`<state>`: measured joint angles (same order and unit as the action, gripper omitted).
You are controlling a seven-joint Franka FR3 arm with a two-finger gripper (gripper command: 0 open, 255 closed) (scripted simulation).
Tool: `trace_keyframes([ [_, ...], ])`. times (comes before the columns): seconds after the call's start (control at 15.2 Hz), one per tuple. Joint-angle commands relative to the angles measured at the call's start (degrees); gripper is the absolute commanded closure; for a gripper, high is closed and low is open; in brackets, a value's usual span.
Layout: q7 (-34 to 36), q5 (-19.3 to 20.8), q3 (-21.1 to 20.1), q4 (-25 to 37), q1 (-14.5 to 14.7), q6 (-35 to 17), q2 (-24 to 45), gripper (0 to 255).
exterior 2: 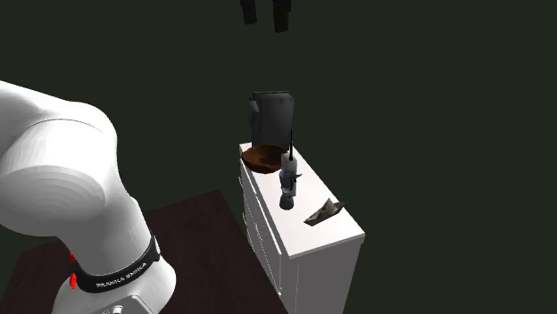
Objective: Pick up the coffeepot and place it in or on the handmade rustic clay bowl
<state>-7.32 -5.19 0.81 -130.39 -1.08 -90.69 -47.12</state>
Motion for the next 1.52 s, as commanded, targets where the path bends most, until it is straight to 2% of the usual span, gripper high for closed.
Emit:
trace_keyframes([
  [0.0, 0.0, 0.0, 0.0, 0.0, 0.0, 0.0, 0.0, 0],
  [0.73, -2.7, -0.7, -5.4, -11.8, 3.8, -20.1, 9.4, 0],
  [1.45, -3.6, 1.0, -11.1, -15.5, 6.4, -41.0, 27.8, 0],
])
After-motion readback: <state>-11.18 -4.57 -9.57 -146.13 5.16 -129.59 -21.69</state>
